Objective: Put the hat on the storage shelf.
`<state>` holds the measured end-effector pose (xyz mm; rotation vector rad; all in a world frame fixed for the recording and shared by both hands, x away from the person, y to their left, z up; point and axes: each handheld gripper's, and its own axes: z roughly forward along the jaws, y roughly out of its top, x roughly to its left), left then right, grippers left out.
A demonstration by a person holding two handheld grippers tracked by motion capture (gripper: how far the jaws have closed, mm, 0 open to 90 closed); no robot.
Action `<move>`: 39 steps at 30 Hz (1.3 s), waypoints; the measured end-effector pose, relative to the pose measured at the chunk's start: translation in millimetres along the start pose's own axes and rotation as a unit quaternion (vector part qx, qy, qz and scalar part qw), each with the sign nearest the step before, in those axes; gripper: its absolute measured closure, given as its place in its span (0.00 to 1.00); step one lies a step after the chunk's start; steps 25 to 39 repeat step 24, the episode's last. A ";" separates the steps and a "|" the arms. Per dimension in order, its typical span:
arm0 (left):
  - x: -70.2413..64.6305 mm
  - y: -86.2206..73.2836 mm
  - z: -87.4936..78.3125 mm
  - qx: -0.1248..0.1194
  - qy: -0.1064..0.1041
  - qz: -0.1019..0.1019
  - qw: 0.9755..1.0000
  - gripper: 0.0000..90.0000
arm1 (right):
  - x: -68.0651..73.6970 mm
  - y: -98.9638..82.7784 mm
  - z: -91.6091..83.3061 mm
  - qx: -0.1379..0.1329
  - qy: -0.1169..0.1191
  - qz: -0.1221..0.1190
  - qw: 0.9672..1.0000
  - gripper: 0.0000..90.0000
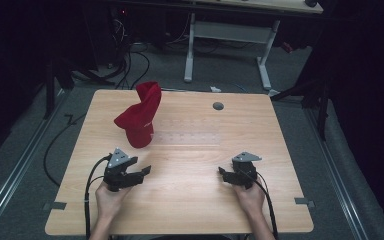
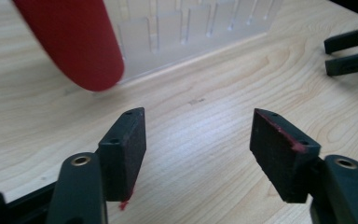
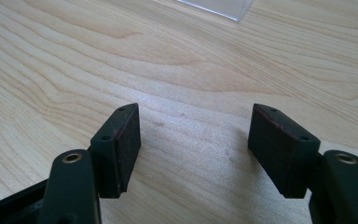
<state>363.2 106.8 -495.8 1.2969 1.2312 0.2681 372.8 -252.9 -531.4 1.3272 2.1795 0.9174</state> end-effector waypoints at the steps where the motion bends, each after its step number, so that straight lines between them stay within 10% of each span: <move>1: -0.5 -3.1 2.0 0.003 0.001 0.001 1.000 0.40 | 0.0 0.0 0.0 0.000 0.000 0.000 1.000 0.38; 19: 0.5 -45.2 37.4 0.061 0.052 0.051 0.995 0.37 | 0.0 0.0 0.0 0.000 0.000 0.000 1.000 0.38; 39: 1.4 -49.9 37.7 0.045 0.055 0.058 0.996 0.38 | 0.0 0.0 0.0 0.000 0.000 0.000 1.000 0.38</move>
